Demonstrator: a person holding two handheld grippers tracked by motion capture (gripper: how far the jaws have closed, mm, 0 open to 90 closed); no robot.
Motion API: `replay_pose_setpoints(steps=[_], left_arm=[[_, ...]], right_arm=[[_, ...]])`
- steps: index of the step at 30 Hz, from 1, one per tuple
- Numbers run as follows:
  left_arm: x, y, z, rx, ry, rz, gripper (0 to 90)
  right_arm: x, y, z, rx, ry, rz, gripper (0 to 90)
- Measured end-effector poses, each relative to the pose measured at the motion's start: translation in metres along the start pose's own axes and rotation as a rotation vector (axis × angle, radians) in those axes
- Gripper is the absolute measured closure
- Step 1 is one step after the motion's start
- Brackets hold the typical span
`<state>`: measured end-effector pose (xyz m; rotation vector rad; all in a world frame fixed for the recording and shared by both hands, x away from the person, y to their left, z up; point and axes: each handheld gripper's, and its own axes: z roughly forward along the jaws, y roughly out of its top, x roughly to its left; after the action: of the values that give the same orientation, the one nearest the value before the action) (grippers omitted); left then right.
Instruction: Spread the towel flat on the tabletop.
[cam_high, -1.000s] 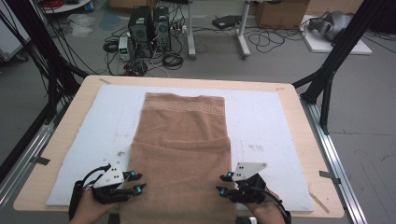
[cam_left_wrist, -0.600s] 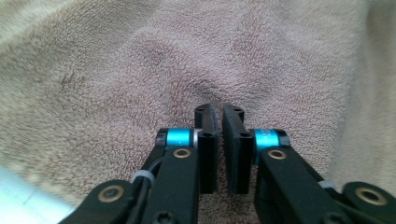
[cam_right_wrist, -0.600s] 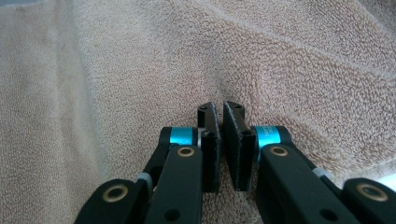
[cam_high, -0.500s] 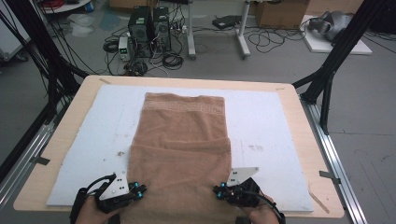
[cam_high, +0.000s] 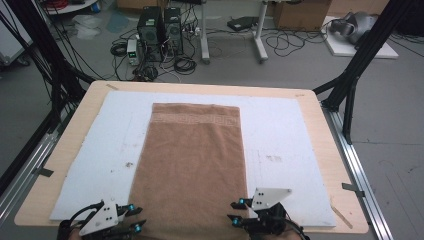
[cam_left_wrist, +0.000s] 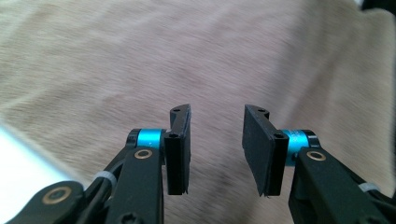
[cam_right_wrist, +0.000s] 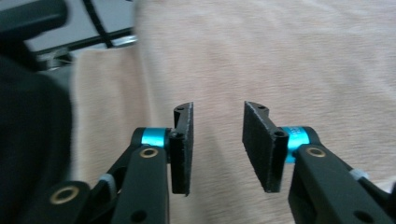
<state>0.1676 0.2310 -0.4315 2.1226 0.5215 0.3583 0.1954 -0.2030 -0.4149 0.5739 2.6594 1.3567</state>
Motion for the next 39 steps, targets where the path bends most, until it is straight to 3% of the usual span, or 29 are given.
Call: replay_pose_setpoints(steps=[4,8,14,21,25,39], left_arm=[[0.018,0.002,0.011,0.004,0.042,-0.029,58.8],[0.031,-0.001,0.019,0.031,0.065,-0.062,59.4],[0.035,-0.005,0.019,0.035,0.071,-0.088,58.3],[0.04,0.006,0.021,0.016,0.066,-0.101,52.5],[0.048,0.013,0.023,0.017,0.067,-0.115,47.2],[0.082,0.041,0.016,0.014,0.091,-0.111,39.6]], right_arm=[[-0.019,0.0,0.01,0.044,-0.064,-0.003,60.6],[-0.03,-0.004,0.015,0.058,-0.081,0.023,59.7],[-0.034,-0.007,0.017,0.063,-0.086,0.051,54.5],[-0.041,-0.002,0.017,0.04,-0.112,0.094,45.8],[-0.05,0.005,0.014,0.025,-0.129,0.116,39.9],[-0.08,0.05,0.005,0.004,-0.175,0.079,29.4]])
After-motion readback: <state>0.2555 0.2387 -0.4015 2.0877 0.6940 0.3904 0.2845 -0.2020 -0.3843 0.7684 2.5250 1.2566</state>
